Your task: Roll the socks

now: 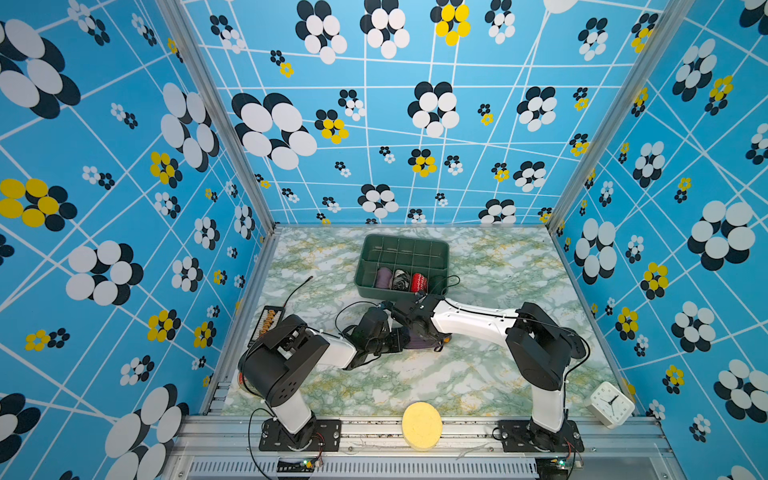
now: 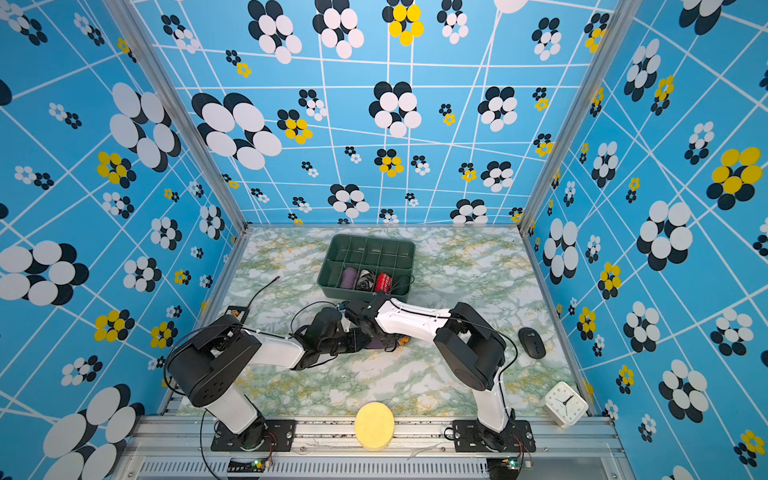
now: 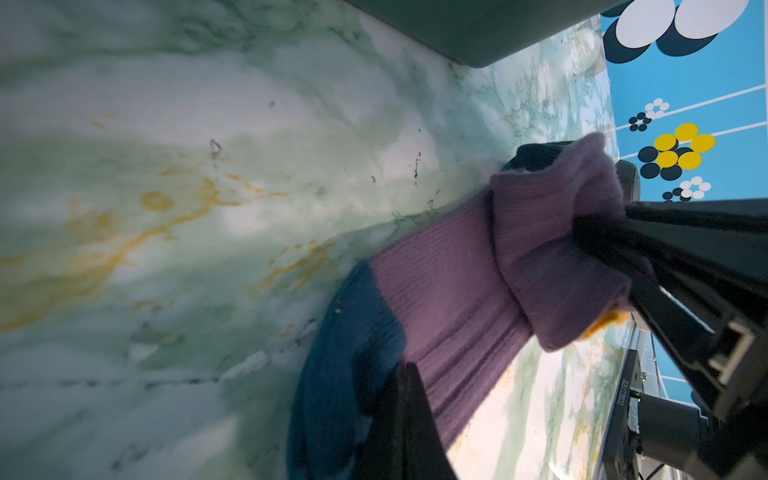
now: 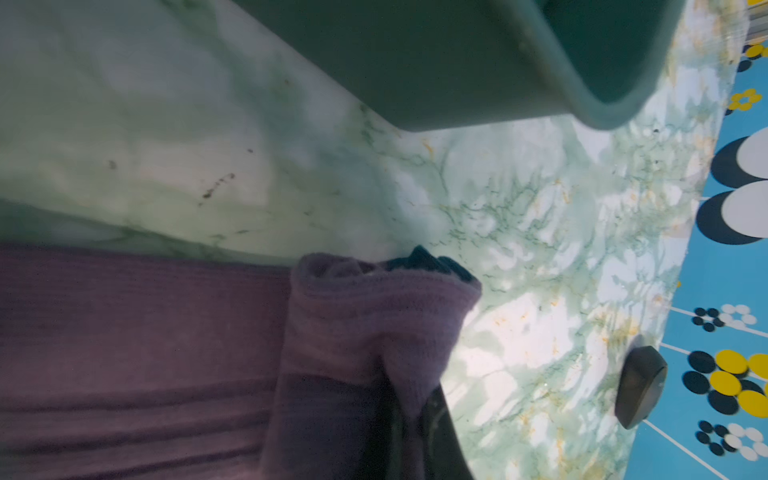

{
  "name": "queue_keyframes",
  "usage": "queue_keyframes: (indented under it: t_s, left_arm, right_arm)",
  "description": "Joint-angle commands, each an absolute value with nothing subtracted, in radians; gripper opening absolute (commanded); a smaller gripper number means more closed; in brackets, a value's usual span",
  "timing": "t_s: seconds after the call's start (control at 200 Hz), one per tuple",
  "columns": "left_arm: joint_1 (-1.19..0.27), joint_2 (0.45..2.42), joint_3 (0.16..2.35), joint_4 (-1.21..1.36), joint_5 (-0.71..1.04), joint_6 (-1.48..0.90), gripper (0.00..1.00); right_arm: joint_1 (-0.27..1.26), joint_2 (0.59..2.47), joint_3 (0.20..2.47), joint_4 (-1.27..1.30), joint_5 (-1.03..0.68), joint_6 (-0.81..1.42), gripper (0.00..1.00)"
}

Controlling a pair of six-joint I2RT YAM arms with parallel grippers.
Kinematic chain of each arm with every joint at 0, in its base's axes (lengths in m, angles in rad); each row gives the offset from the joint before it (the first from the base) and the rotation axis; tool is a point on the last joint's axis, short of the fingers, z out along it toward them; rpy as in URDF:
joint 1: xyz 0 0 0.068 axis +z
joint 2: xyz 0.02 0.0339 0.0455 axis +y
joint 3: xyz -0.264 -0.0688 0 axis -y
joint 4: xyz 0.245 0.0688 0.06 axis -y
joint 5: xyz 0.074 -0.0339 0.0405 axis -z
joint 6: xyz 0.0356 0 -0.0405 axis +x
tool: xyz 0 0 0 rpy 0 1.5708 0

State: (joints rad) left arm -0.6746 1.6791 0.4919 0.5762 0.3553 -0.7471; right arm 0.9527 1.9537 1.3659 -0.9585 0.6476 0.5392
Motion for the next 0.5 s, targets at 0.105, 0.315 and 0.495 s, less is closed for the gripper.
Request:
queue_keyframes:
  t_s: [0.105, 0.315, 0.495]
  left_arm:
    - [-0.653, 1.704, 0.449, 0.442, 0.316, -0.731, 0.02]
    - [-0.653, 1.713, 0.459, 0.445, 0.325, -0.732, 0.02]
    - [-0.653, 1.710, 0.466, 0.443, 0.328, -0.732, 0.02]
  right_arm:
    - [0.948, 1.982, 1.379, -1.067, 0.756, 0.549, 0.00]
    - [0.991, 2.016, 1.415, -1.032, 0.717, 0.511, 0.00]
    - [1.021, 2.061, 1.452, -1.025, 0.700, 0.488, 0.00]
